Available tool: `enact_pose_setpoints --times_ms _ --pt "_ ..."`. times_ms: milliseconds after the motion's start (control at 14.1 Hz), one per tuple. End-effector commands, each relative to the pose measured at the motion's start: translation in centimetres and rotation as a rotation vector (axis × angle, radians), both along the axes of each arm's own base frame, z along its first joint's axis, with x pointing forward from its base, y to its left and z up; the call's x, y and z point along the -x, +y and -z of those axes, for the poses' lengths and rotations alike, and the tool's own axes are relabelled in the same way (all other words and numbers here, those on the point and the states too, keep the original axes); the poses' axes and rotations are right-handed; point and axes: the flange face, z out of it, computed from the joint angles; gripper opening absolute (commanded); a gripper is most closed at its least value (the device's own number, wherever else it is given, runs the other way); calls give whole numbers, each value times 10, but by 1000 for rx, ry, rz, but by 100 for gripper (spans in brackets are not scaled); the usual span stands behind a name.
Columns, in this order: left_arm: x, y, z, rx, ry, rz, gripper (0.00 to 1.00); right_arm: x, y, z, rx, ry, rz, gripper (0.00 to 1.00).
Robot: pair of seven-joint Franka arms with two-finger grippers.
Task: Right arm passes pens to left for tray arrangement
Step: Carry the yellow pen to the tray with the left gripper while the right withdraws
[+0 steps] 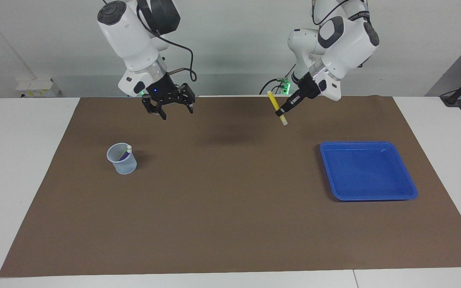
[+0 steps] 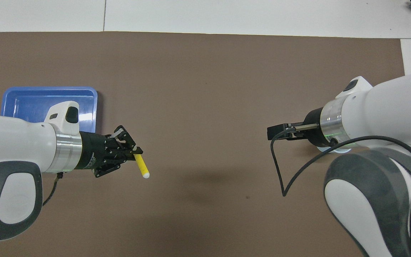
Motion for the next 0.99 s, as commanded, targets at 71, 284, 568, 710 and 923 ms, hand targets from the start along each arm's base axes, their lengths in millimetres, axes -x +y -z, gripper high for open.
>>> enact_pose_setpoints --times_ms 71,284,568,710,923 --pt "-5 43 -4 -151 -88 221 0 19 -35 31 147 10 -118 100" --pt "-12 78 0 -275 -151 395 0 12 -71 64 204 27 -175 100" --pt "-20 115 10 -371 -184 564 0 -7 -111 97 272 34 -232 95" --pt "-29 128 23 -415 -188 643 0 -16 -126 123 271 46 -217 87" --pt "-46 143 47 -466 -201 729 0 -15 -135 145 267 55 -196 77"
